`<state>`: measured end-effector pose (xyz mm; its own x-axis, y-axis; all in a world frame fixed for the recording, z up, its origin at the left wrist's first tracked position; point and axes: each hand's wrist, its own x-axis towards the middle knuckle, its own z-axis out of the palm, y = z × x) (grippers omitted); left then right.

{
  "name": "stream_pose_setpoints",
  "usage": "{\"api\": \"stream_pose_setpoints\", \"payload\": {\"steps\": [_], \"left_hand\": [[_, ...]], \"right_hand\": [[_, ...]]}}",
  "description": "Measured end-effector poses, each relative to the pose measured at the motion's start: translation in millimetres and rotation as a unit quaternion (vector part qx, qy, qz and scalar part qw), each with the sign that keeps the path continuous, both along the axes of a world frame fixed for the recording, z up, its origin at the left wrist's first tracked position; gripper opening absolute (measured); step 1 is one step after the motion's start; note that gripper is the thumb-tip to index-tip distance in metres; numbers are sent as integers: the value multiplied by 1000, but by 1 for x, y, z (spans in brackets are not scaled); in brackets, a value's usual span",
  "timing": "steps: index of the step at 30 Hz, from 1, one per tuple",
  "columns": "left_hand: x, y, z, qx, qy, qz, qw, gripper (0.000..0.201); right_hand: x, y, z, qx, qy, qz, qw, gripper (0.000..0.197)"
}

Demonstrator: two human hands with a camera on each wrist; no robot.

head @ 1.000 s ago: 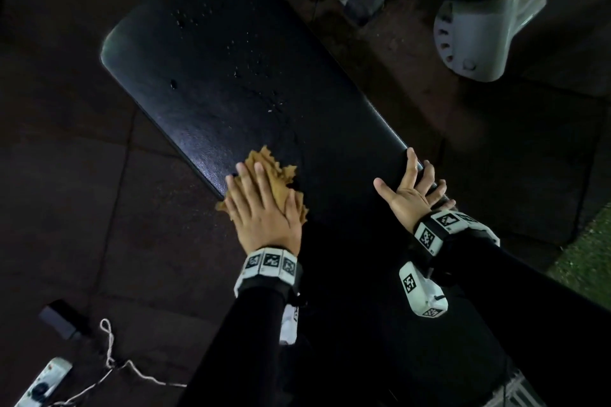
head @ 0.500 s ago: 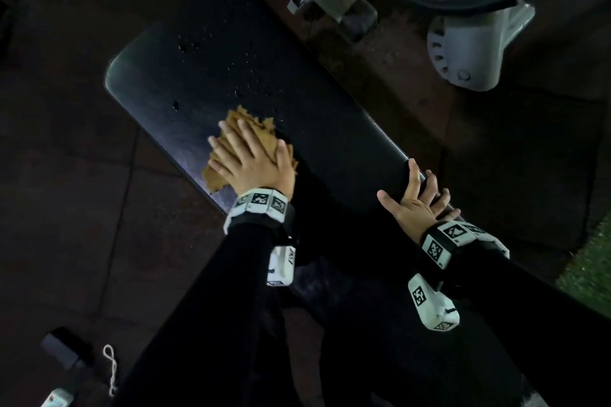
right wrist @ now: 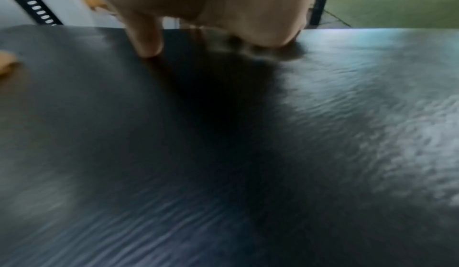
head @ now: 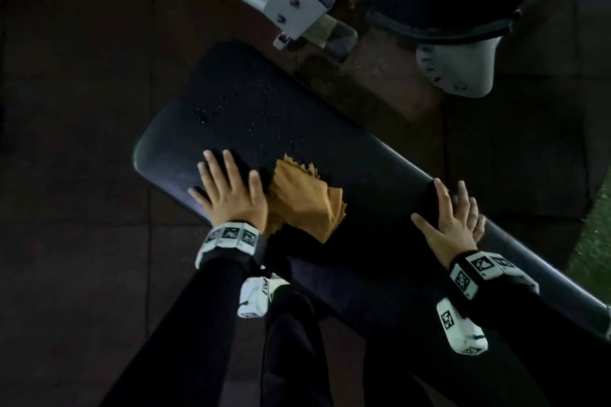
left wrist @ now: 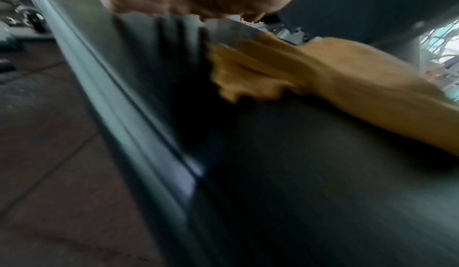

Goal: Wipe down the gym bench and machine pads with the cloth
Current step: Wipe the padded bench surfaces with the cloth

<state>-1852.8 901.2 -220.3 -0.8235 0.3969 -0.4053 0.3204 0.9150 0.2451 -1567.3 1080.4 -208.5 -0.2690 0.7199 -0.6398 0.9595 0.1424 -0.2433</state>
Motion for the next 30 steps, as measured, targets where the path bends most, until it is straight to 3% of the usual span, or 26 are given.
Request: {"api": "stream_pose_setpoints", "payload": {"steps": [4, 7, 10, 12, 14, 20, 23, 26, 30], "left_hand": [[-68, -13, -3, -19, -5, -43, 999, 61], [-90, -19, -4, -22, 1, -94, 995, 64], [-88, -21, -4, -23, 20, -106, 994, 67], [-88, -19, -5, -32, 3, -101, 994, 67], [-92, -19, -5, -43, -26, -102, 994, 65], [-96, -15, 3, -65, -79, -102, 989, 63], [-98, -12, 8, -73, -103, -105, 986, 63], [-98, -11, 11, -81, -119, -106, 984, 63], [-97, -10, 15, -72, -122, -101, 985, 64]], "right_hand": [[-42, -32, 5, 64, 25, 103, 992, 74], [-89, -57, 5, 71, 78, 195, 975, 66], [-131, -77, 0, 94, 134, 308, 937, 62], [-152, -89, -6, 112, 141, 393, 902, 57], [-166, -98, -11, 118, 131, 431, 885, 54], [-218, -66, -20, 136, 122, 456, 871, 53], [-236, -18, -23, 151, 95, 395, 901, 52], [-219, 14, -22, 160, 71, 307, 935, 51], [-156, 2, -18, 169, 61, 266, 947, 52]]}}
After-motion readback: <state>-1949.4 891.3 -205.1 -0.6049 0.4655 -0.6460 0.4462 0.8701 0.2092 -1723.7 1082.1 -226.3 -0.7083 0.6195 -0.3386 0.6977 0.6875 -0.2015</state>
